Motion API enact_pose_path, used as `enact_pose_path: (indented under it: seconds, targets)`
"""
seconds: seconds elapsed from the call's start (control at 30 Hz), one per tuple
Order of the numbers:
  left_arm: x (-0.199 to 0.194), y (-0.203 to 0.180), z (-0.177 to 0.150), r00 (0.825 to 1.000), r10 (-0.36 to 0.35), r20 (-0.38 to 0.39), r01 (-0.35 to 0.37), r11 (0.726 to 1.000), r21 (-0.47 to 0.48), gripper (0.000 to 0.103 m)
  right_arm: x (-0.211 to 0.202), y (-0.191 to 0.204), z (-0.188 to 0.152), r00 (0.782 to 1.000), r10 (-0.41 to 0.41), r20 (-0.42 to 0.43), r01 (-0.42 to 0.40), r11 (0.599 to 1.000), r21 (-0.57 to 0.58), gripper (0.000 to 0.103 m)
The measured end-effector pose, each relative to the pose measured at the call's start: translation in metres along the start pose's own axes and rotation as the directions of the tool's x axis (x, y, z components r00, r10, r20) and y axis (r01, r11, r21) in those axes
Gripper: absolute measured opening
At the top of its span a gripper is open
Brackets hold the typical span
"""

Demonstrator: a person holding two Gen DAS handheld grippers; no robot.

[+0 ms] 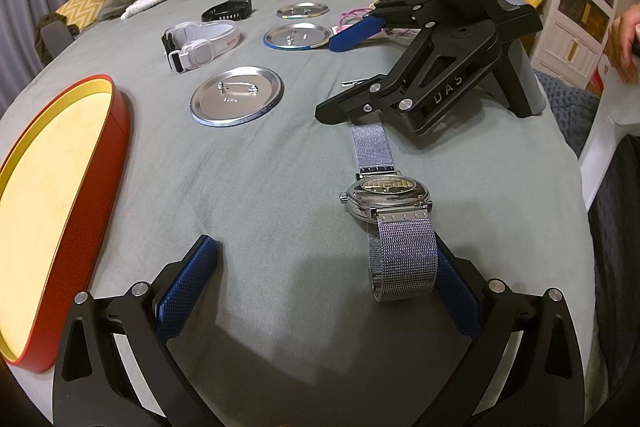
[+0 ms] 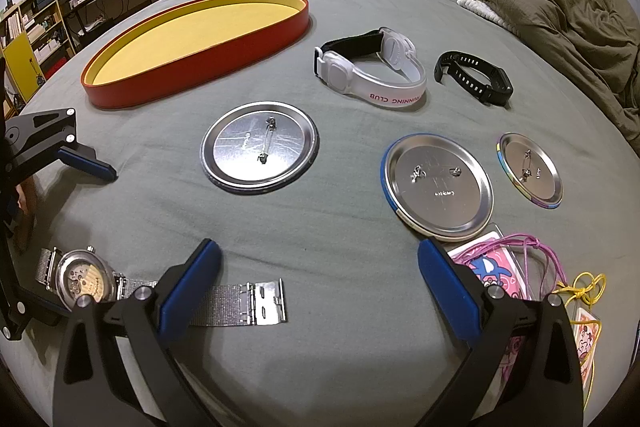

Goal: Organize jewelry

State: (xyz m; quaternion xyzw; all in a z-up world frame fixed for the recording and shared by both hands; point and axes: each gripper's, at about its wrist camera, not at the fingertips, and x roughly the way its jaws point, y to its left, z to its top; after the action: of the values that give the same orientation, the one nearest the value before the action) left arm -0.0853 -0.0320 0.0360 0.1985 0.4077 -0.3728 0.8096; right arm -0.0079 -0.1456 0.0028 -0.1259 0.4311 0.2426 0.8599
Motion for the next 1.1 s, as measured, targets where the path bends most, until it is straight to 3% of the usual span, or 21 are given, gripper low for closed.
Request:
enact_pose_path:
  seconds: [1.1]
  targets:
    - [0.0007, -0.0031, 0.0006, 1.000, 0.004, 0.004, -0.004, 1.000, -0.003, 0.098, -0.0001, 0.0003, 0.0002, 1.000, 0.000, 0.000, 0.000, 1.000, 0.000, 0.096]
